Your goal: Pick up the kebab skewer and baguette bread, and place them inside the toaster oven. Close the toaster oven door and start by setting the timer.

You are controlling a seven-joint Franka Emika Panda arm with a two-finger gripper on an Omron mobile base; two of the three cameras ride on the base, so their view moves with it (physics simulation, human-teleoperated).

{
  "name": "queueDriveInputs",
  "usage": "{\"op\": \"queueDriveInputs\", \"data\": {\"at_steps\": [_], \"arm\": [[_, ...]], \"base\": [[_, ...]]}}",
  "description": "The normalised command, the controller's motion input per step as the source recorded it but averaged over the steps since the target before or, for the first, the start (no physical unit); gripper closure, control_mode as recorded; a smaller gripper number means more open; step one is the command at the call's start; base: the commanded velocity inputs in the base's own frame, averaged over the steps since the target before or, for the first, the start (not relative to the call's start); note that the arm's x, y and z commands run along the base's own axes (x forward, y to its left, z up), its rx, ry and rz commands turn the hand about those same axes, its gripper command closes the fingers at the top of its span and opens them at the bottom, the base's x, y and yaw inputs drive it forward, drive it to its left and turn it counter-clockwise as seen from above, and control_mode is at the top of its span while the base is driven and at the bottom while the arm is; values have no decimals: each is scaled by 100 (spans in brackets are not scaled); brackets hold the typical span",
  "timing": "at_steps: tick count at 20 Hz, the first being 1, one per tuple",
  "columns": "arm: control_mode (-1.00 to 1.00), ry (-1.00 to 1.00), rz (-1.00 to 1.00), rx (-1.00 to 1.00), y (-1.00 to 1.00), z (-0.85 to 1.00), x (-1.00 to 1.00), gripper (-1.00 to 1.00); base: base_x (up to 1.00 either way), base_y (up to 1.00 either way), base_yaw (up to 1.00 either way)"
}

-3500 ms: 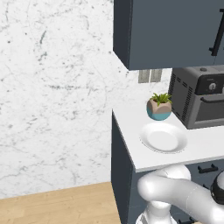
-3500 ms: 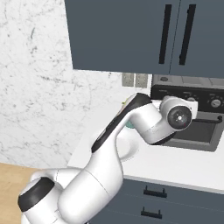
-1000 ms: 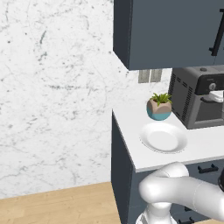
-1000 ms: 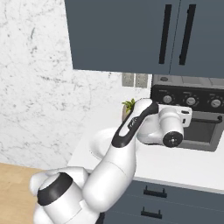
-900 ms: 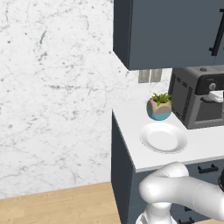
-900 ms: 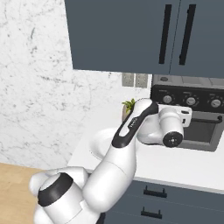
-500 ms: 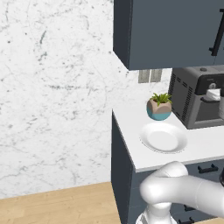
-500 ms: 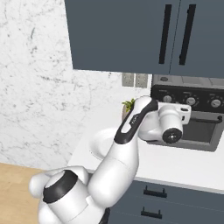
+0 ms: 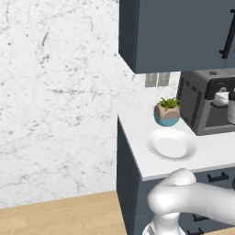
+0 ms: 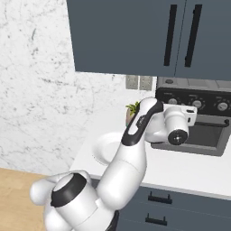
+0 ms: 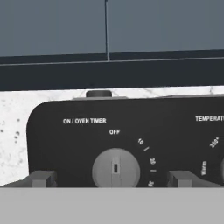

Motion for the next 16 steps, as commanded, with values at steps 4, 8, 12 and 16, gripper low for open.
{"op": "queueDriveInputs", "data": {"at_steps": [4,8,12,16], "arm": [[-100,0,0,0,0,-1,9,-100],[-100,0,0,0,0,0,5,-100],[-100,0,0,0,0,-1,0,-100],[-100,0,0,0,0,0,0,-100]], "base": [[0,0,0],[0,0,0],[0,0,0],[0,0,0]]}}
